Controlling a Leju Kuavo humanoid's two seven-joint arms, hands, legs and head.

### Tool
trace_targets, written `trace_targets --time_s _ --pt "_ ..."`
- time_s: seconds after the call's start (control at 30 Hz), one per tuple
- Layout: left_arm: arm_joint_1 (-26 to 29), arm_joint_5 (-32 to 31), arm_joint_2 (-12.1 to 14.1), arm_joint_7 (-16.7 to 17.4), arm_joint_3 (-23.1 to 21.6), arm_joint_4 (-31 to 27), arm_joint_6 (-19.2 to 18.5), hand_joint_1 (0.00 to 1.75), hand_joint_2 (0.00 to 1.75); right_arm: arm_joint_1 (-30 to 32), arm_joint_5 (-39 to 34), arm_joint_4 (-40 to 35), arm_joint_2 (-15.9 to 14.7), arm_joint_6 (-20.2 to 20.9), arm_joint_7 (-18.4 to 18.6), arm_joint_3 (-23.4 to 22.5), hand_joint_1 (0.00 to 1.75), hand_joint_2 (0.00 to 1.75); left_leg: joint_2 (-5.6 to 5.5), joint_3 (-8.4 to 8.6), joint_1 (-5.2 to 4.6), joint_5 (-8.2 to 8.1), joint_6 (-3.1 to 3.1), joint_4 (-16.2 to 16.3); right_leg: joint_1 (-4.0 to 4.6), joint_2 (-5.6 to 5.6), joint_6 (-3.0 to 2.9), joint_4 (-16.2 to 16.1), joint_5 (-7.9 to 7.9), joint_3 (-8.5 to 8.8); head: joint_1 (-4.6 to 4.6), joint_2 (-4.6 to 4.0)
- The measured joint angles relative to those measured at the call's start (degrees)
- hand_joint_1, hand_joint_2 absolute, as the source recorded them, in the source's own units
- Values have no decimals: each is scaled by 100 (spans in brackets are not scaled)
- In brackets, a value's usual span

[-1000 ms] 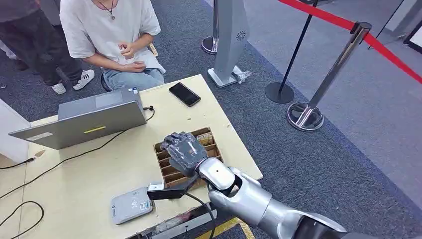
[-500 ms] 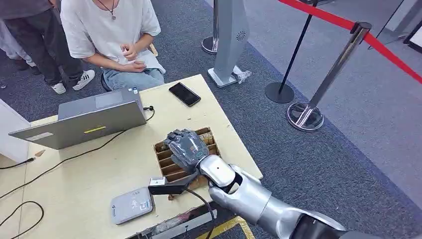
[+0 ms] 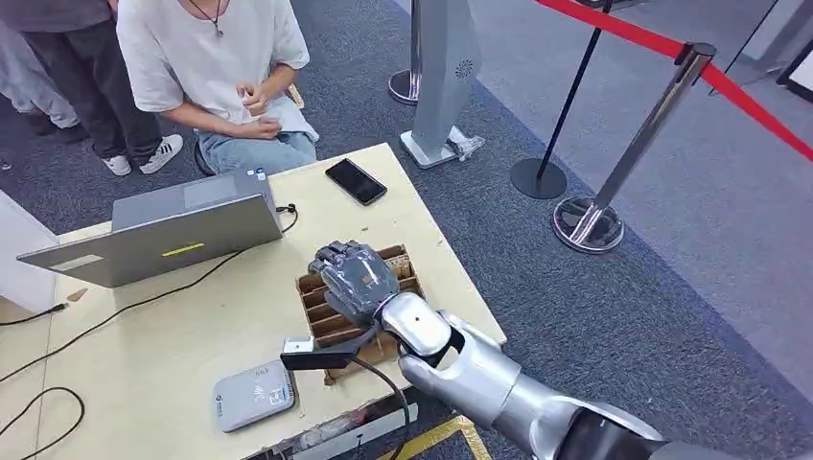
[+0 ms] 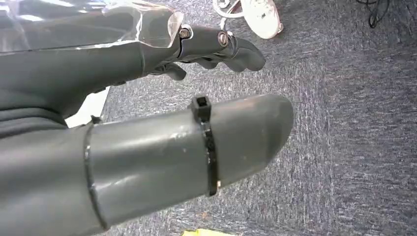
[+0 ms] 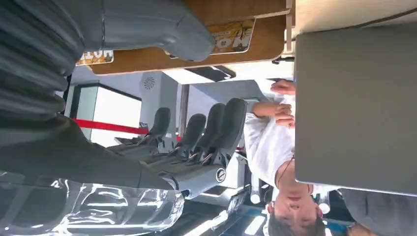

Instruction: Pass the card to the sensor for recognition and then transmit it.

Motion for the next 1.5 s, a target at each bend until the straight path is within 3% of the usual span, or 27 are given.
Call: trace_targets --time_s 0.33,0.47,1.5 --pt "-2 -31 2 9 2 -15 -11 0 0 -5 2 90 48 15 0 0 87 175 0 0 0 0 0 0 0 0 0 0 0 0 0 0" --pt "-3 -33 2 15 2 -17 -11 0 0 -20 2 175 79 33 0 0 73 175 0 0 0 0 0 0 0 0 0 0 0 0 0 0" --pt "-3 -13 2 17 44 -44 -7 0 0 -209 -92 597 170 48 -7 0 82 175 0 1 0 1 -1 0 0 0 0 0 0 0 0 0"
